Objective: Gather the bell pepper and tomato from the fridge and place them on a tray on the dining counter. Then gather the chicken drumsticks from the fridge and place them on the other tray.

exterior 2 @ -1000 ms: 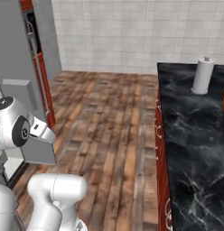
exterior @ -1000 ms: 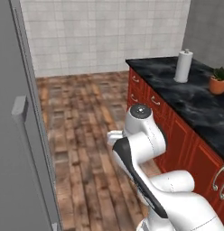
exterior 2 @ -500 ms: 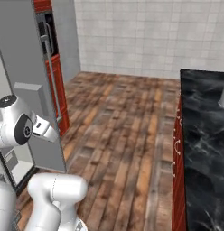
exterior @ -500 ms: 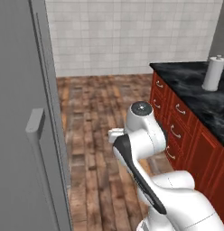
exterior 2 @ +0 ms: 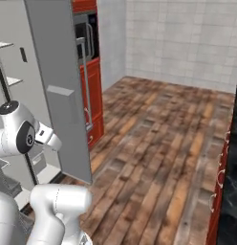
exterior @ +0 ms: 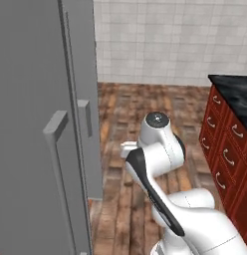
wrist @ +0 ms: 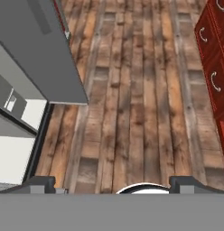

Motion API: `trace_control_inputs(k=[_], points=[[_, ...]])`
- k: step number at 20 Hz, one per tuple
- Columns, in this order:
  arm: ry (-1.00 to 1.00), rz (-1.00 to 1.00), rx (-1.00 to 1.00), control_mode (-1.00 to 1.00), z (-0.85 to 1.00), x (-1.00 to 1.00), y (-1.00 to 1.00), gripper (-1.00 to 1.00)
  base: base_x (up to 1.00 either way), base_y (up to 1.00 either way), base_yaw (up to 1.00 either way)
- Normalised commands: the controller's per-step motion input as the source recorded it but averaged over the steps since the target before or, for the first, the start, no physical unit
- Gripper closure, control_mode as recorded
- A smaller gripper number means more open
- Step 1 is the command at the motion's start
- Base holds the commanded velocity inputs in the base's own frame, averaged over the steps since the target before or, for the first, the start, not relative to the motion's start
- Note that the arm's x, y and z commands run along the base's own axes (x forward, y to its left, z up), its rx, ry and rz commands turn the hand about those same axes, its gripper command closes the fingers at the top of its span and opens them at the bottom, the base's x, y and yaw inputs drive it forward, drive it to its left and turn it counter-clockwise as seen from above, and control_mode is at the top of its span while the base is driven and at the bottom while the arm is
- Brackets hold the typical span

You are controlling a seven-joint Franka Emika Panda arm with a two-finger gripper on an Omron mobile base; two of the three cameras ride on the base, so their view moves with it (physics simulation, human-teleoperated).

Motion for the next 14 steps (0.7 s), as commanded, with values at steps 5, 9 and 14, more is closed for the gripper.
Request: trace_control_inputs(k=[5, 9, 14], points=[[0.00, 0.00, 0.00, 1.00, 0.00, 0.00, 0.00, -1.00, 0.35, -0.16, 0.44], [0.00, 0.00, 0.00, 1.00, 0.00, 0.00, 0.00, -1.00, 0.25, -0.49, 0.44], [0.00, 0.00, 0.00, 1.00, 0.00, 0.00, 0.00, -1.00, 0.28, -0.61, 0.38]])
